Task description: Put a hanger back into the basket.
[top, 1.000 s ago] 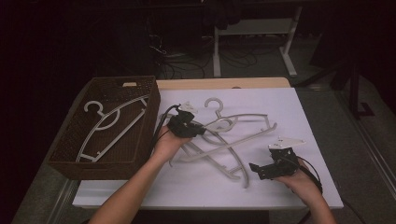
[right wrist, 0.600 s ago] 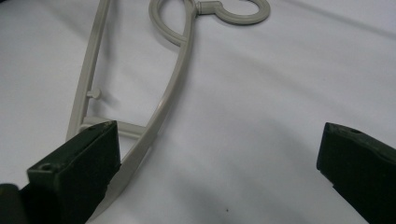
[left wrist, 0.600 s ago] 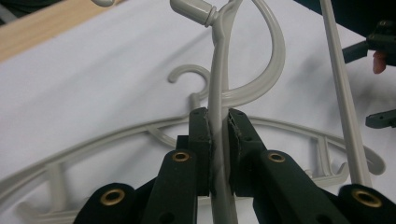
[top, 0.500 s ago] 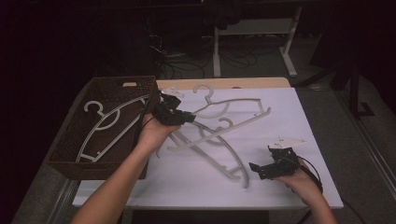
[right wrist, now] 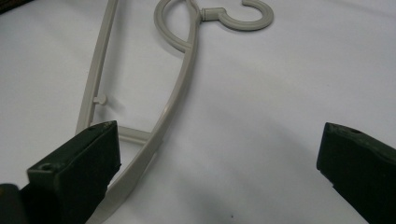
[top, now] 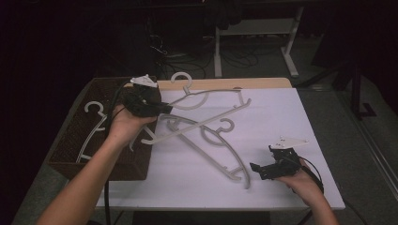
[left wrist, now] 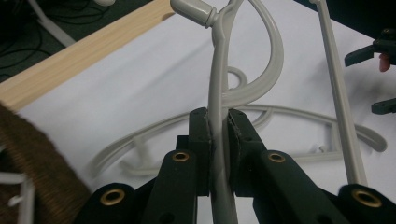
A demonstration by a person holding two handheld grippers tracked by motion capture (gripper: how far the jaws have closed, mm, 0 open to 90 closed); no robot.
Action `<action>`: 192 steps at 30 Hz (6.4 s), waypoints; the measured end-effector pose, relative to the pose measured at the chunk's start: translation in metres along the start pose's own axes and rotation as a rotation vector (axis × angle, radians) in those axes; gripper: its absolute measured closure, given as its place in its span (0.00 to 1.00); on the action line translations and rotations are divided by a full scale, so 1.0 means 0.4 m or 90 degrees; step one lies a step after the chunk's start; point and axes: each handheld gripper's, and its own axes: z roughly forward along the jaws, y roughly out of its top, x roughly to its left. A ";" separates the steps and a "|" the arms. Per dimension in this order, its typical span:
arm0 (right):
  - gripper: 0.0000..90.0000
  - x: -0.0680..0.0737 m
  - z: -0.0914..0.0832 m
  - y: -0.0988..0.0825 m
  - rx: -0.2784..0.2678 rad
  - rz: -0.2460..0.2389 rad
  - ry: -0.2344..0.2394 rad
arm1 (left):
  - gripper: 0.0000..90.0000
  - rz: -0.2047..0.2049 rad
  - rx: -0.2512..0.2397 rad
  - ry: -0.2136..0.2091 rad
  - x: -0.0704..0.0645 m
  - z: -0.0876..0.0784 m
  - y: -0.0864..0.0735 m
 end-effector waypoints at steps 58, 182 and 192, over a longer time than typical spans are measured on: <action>0.00 -0.002 0.005 0.000 0.008 0.003 -0.015 | 0.91 -0.156 0.051 0.284 0.405 -0.225 -0.373; 0.00 -0.071 -0.082 -0.005 -0.054 0.051 -0.067 | 0.89 0.096 0.070 -0.274 -0.414 0.603 -0.030; 0.03 -0.027 -0.020 0.048 0.014 0.023 -0.024 | 0.56 0.039 0.030 -0.216 -0.234 0.408 -0.108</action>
